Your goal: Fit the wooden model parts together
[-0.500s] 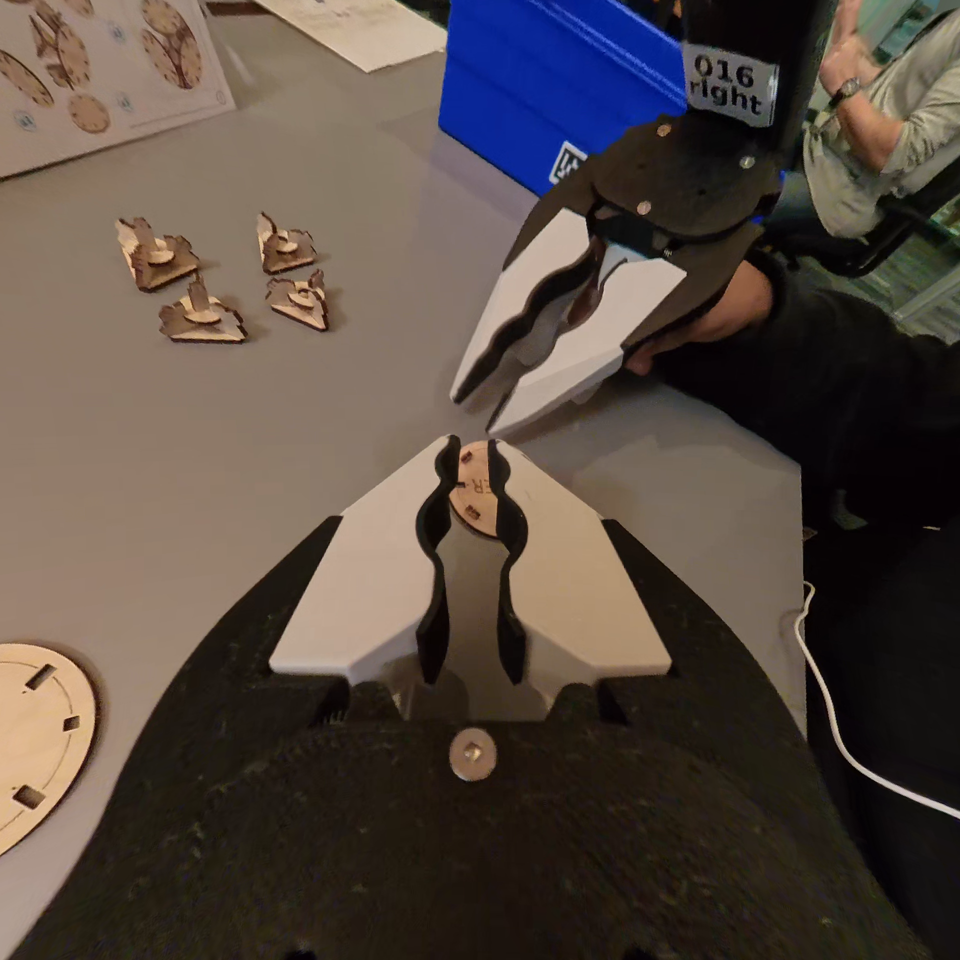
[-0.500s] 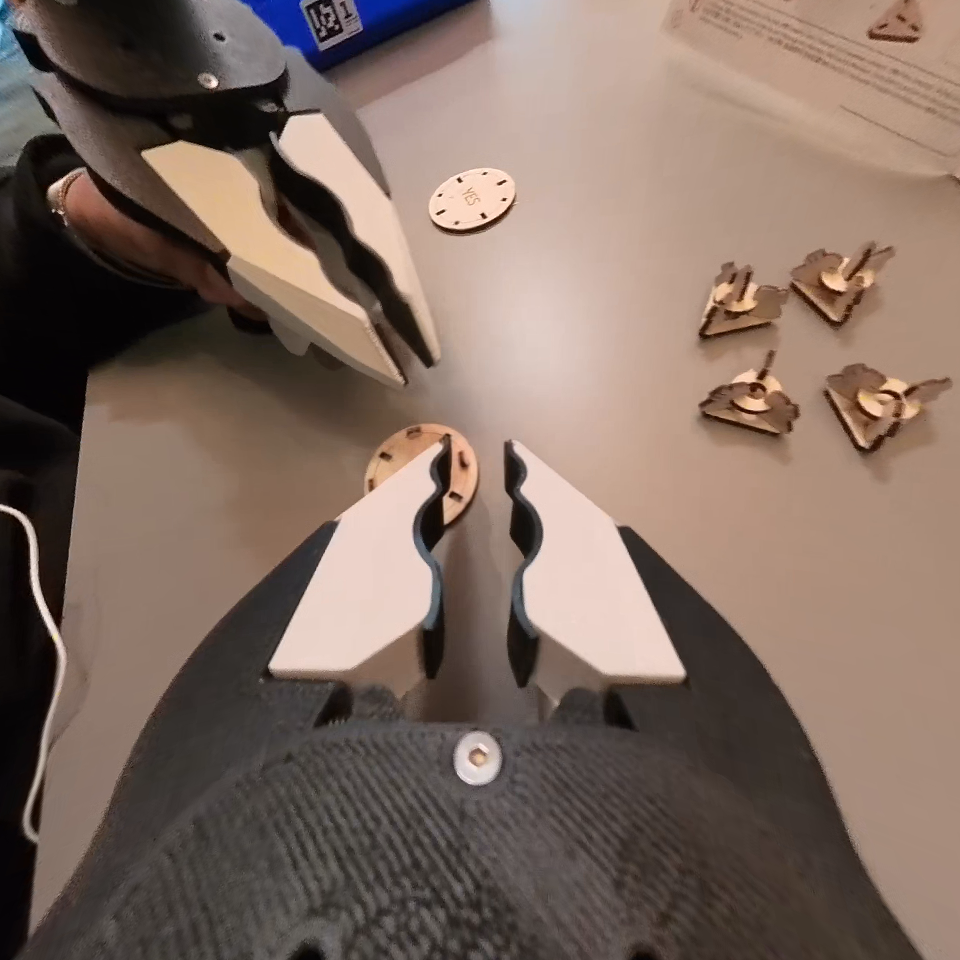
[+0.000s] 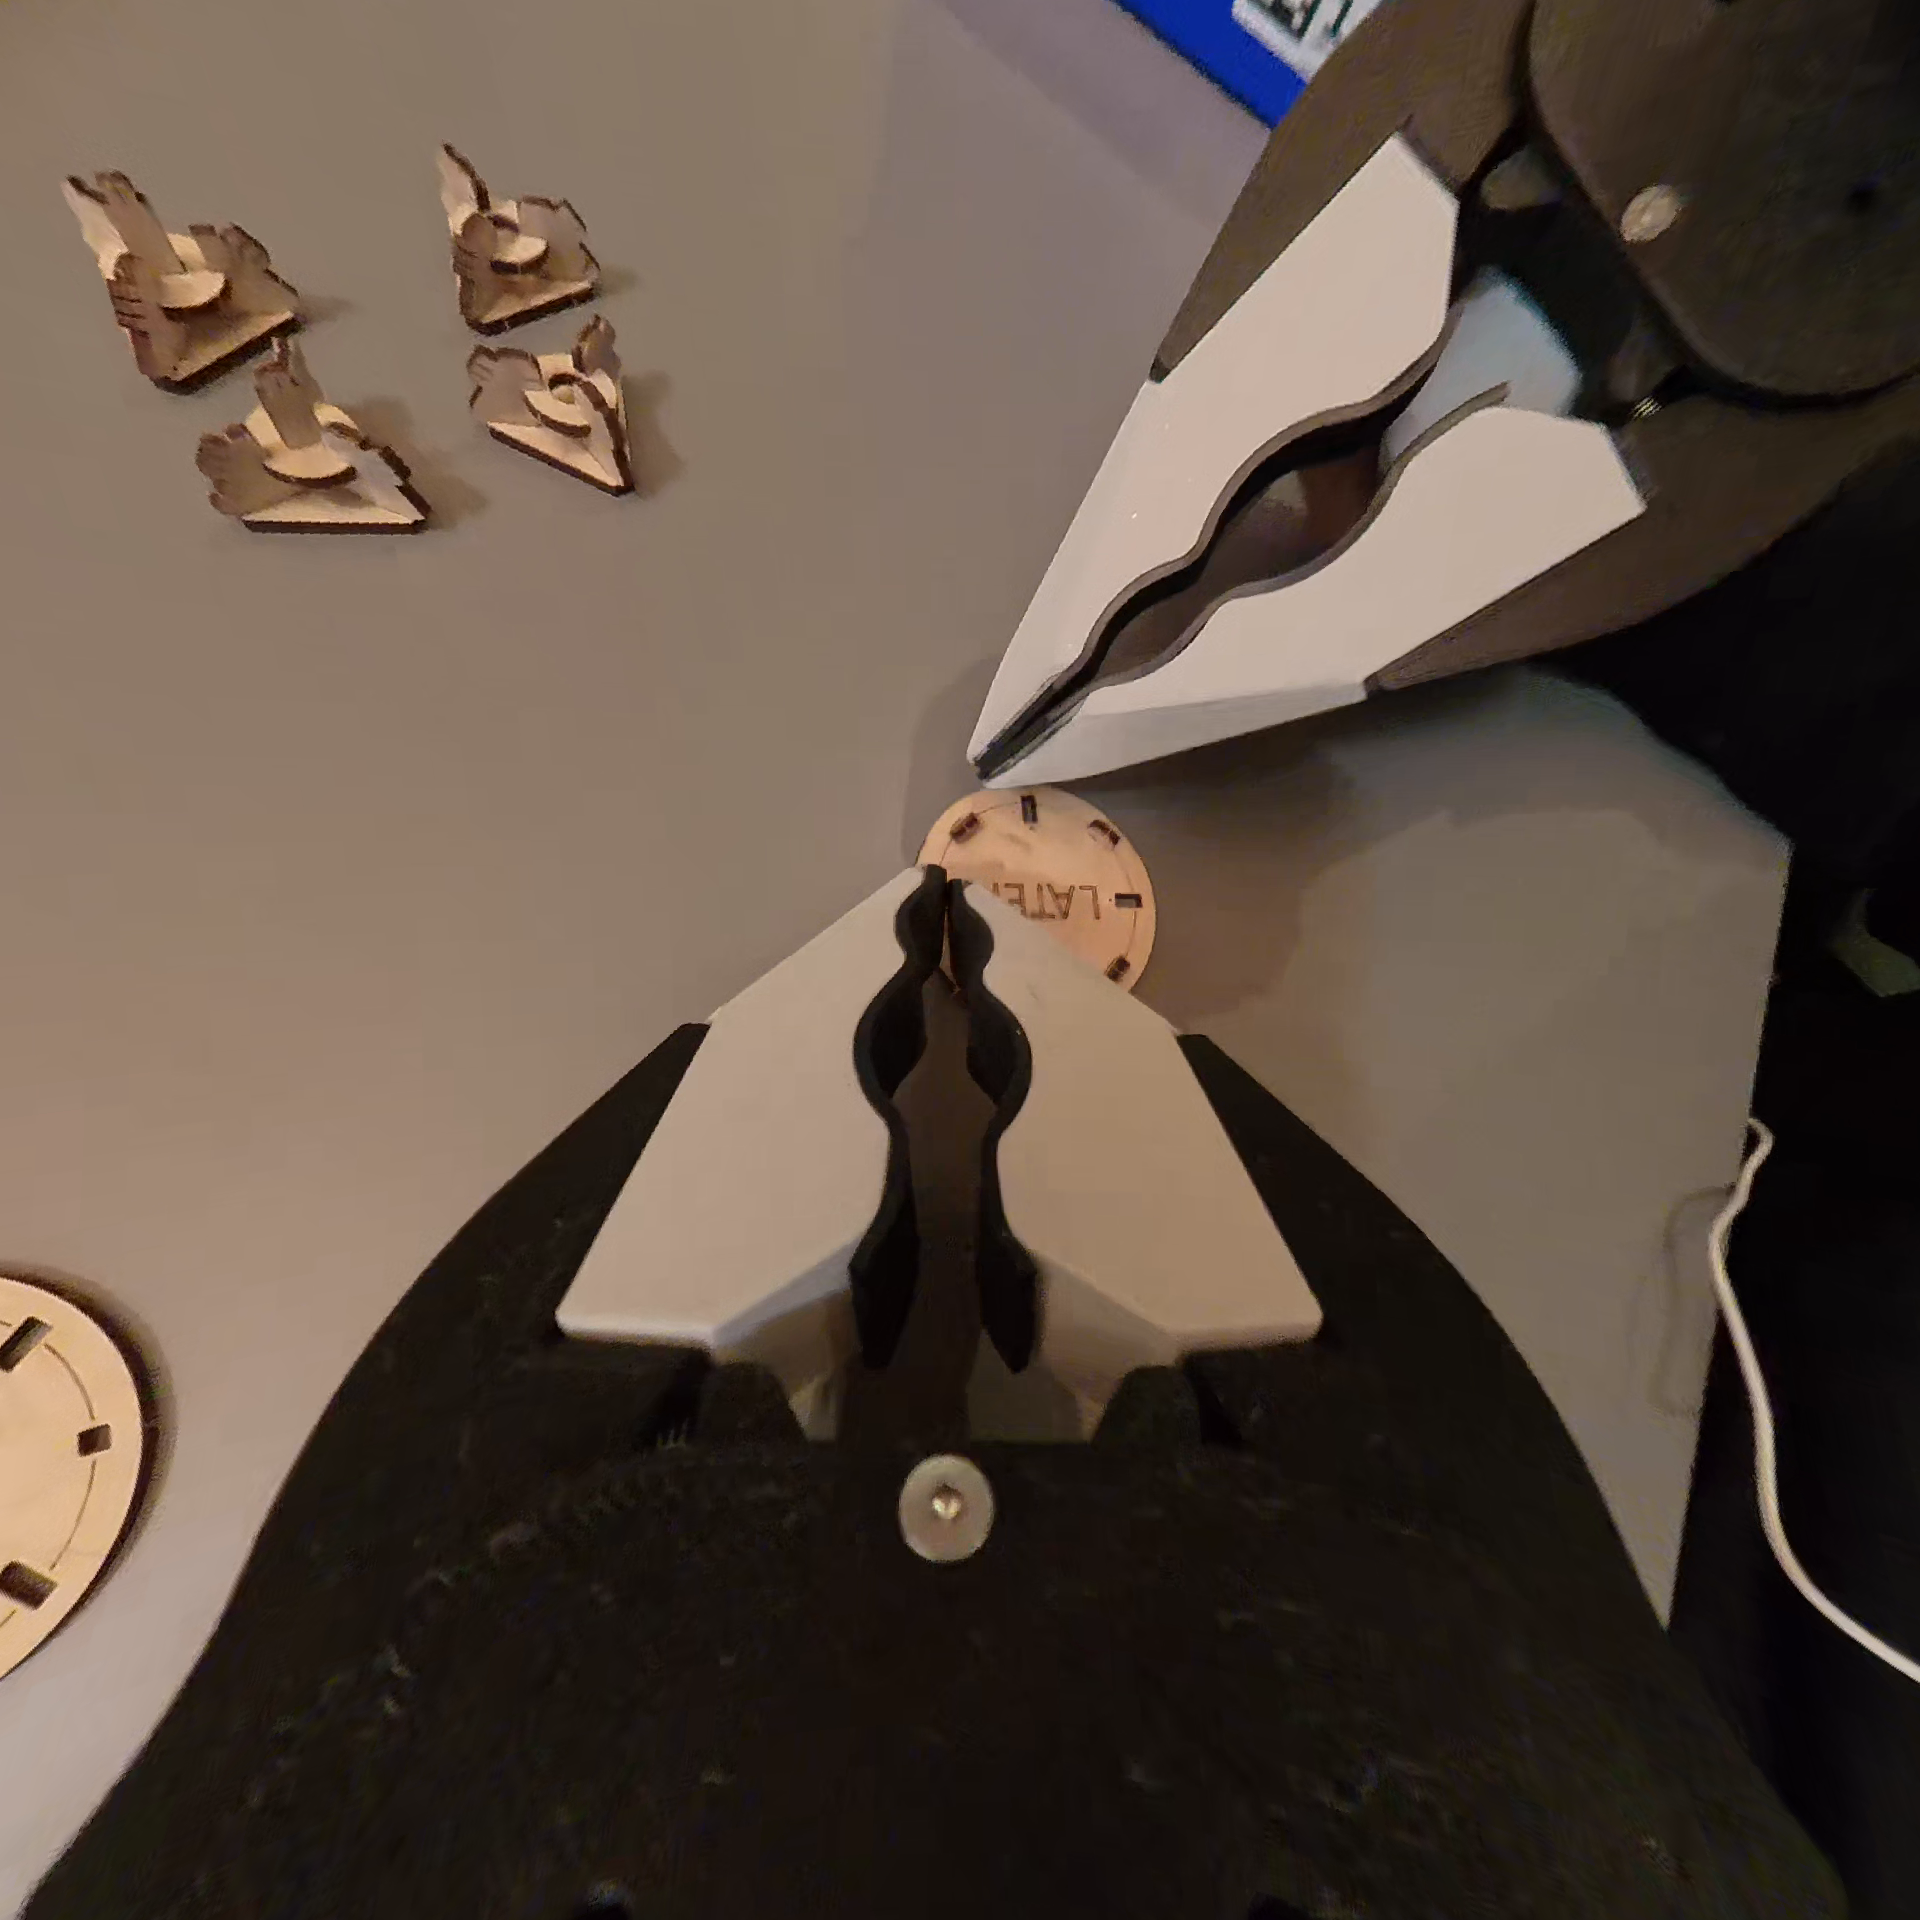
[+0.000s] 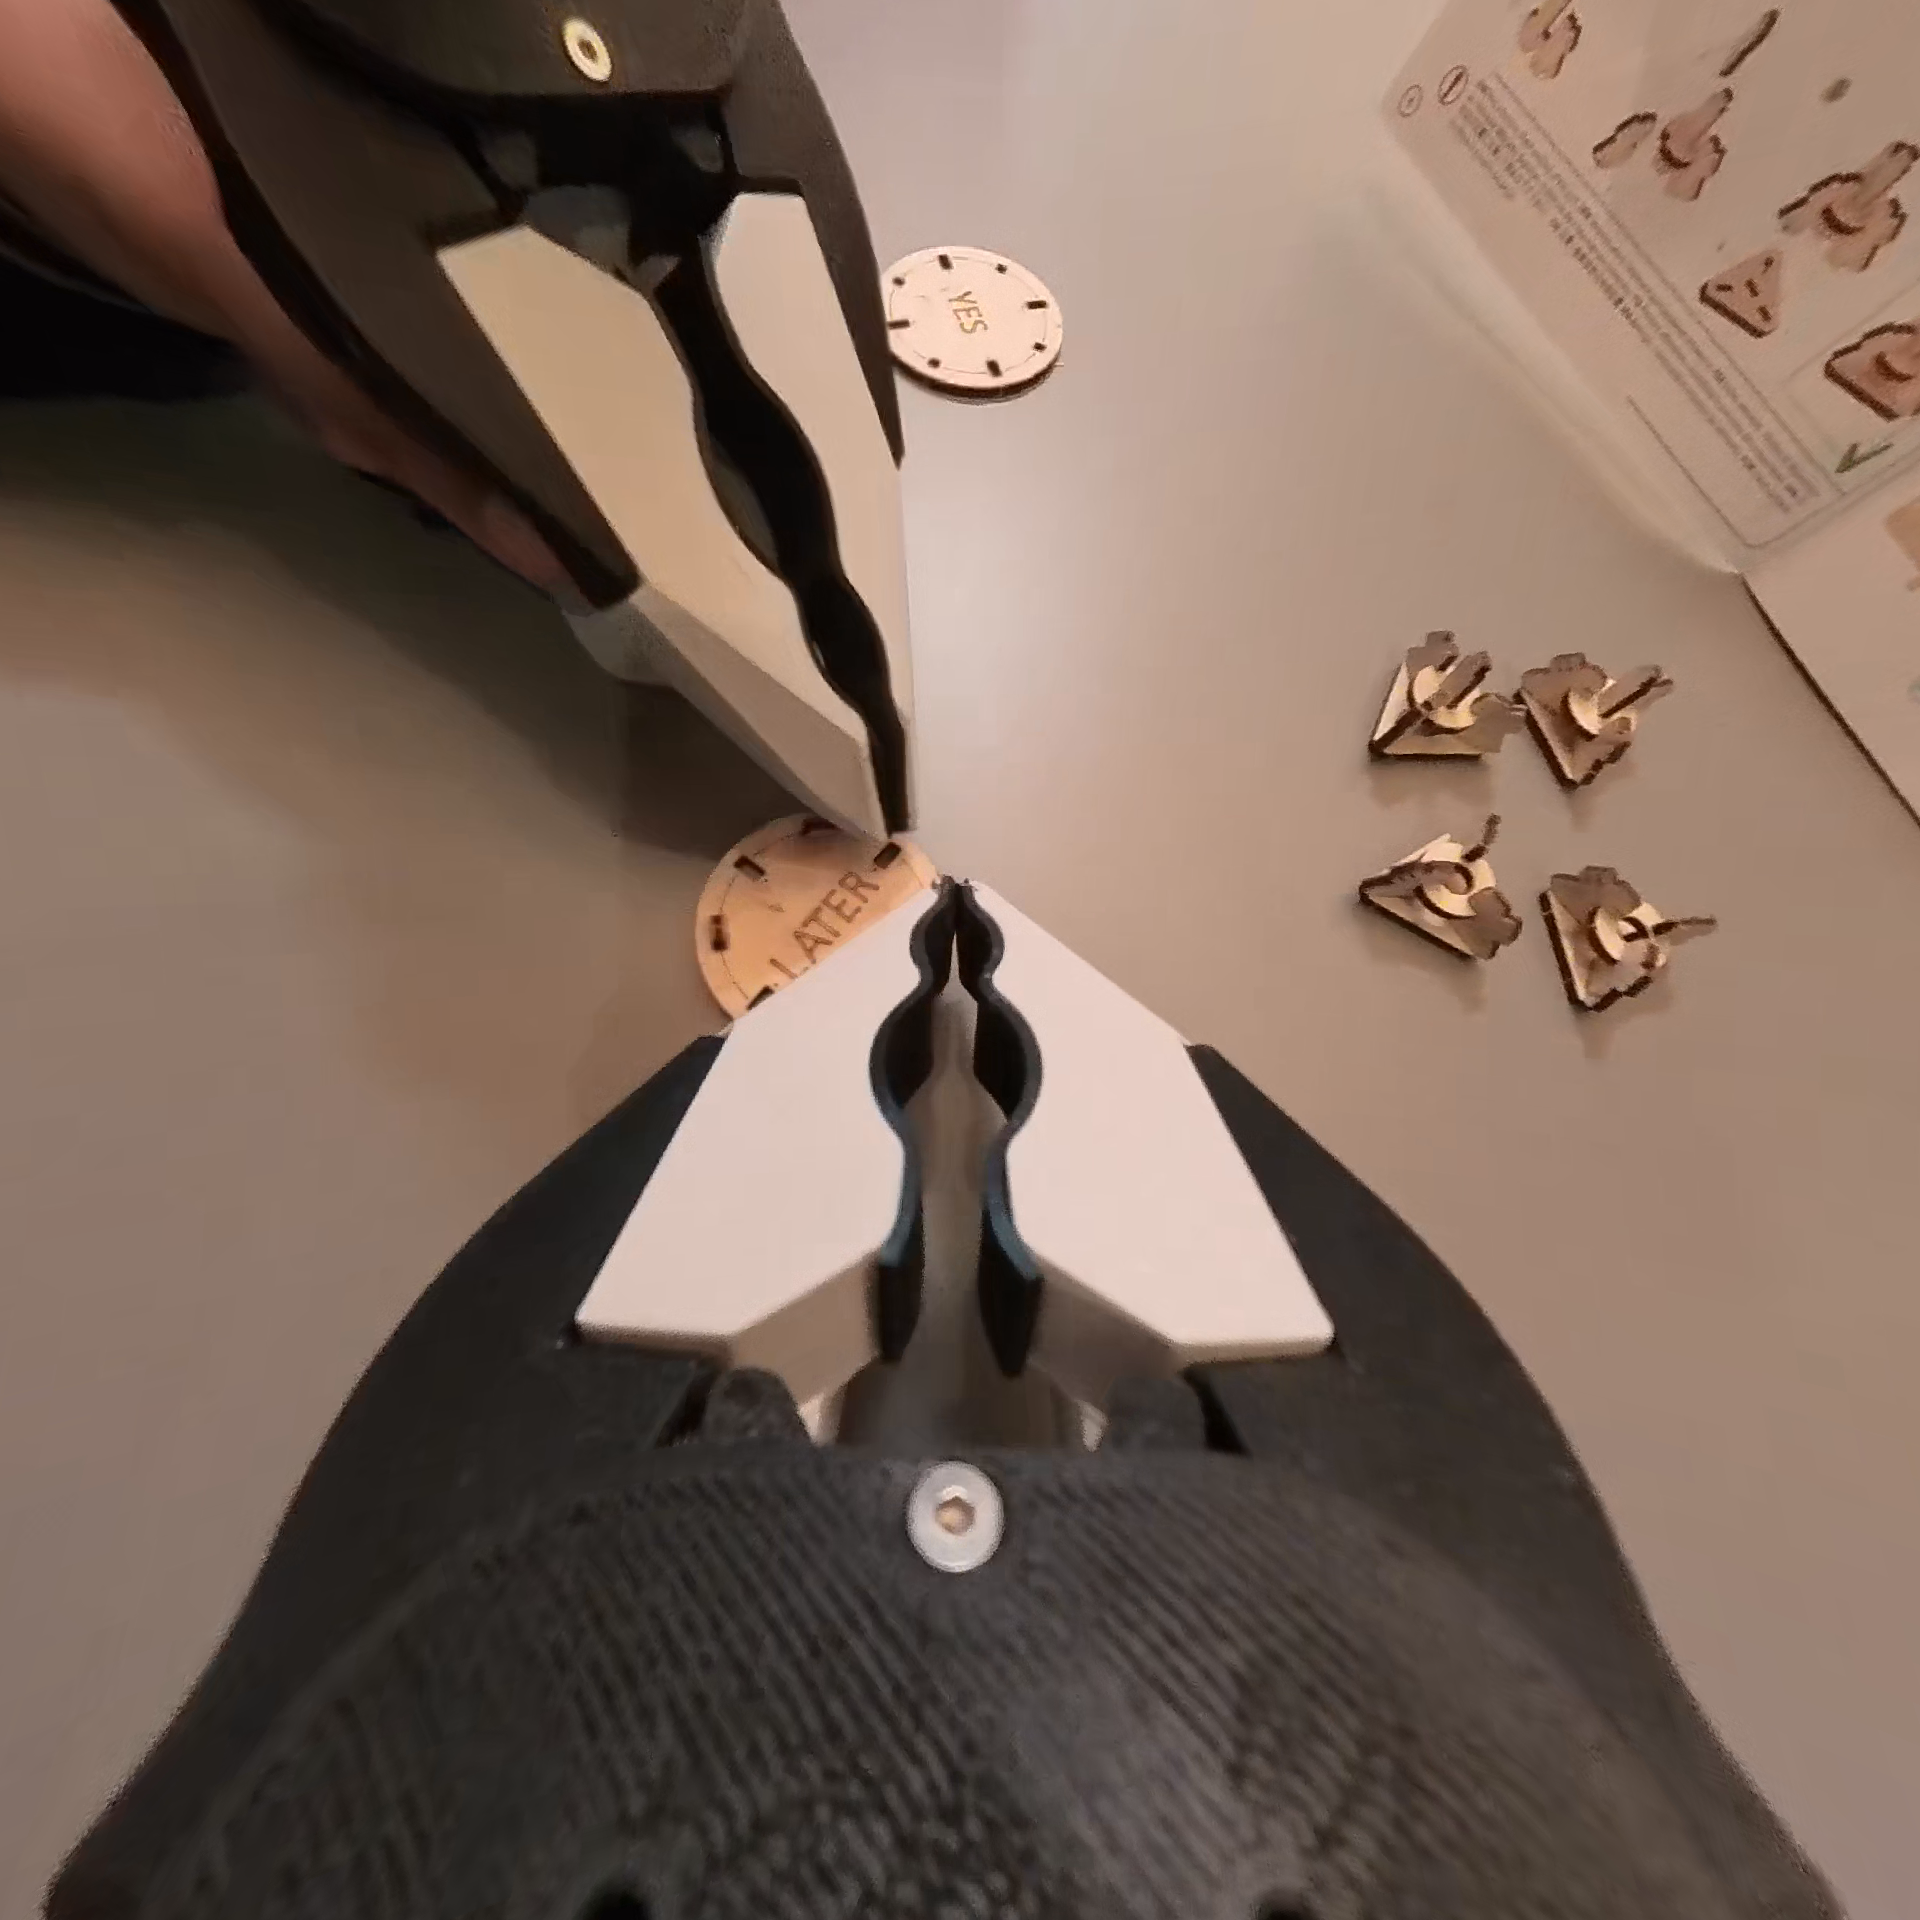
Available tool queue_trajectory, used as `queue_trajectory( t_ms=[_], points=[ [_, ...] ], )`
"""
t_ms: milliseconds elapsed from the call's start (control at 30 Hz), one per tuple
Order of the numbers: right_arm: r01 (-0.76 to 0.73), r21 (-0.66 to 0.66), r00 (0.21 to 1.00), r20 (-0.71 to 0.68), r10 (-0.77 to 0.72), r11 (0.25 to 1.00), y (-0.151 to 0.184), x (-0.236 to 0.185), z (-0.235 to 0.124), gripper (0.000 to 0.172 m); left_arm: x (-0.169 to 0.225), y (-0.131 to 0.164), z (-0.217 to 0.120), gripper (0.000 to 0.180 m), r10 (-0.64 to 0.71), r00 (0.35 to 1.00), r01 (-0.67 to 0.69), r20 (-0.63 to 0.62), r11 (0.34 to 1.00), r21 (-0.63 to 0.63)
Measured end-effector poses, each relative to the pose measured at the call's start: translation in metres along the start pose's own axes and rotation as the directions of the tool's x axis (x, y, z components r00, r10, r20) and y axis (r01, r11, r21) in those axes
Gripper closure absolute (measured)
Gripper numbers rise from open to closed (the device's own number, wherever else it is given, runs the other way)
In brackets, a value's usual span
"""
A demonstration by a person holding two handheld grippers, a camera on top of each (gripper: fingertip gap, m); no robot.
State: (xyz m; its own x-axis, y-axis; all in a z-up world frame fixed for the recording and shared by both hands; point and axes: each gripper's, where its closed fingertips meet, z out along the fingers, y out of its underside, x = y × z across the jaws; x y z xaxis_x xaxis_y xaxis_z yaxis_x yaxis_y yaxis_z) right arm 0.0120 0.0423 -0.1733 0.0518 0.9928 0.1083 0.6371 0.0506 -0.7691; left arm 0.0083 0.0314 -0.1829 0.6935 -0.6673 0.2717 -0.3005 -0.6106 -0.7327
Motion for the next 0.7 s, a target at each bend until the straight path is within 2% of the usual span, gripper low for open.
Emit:
queue_trajectory(
  t_ms=[200,367,433,500,633,700],
  points=[
    [0.074,-0.041,0.996,-0.049,-0.076,0.996,0.002,0.001,0.002,0.172,-0.003,0.005,0.005,0.18,0.11,0.987,-0.104,0.113,0.993,-0.057],
    [0.128,0.018,0.99,-0.064,-0.127,0.992,-0.012,-0.007,-0.001,0.172,-0.003,0.005,0.005,0.18,0.106,0.988,-0.101,0.111,0.993,-0.055],
    [0.144,-0.087,0.985,-0.081,-0.151,0.986,0.005,-0.003,0.007,0.172,-0.003,0.005,0.005,0.18,0.103,0.989,-0.097,0.107,0.994,-0.055],
    [0.163,-0.114,0.977,-0.116,-0.177,0.98,0.009,0.002,0.008,0.172,-0.003,0.005,0.005,0.18,0.106,0.988,-0.101,0.11,0.993,-0.055],
    [0.154,-0.008,0.982,-0.113,-0.154,0.988,-0.01,-0.002,-0.001,0.172,-0.003,0.005,0.005,0.18,0.108,0.988,-0.102,0.111,0.993,-0.055],
    [0.145,-0.019,0.985,-0.088,-0.146,0.989,-0.008,-0.005,0.002,0.172,-0.003,0.005,0.005,0.18,0.107,0.988,-0.102,0.11,0.993,-0.055]
  ],
)
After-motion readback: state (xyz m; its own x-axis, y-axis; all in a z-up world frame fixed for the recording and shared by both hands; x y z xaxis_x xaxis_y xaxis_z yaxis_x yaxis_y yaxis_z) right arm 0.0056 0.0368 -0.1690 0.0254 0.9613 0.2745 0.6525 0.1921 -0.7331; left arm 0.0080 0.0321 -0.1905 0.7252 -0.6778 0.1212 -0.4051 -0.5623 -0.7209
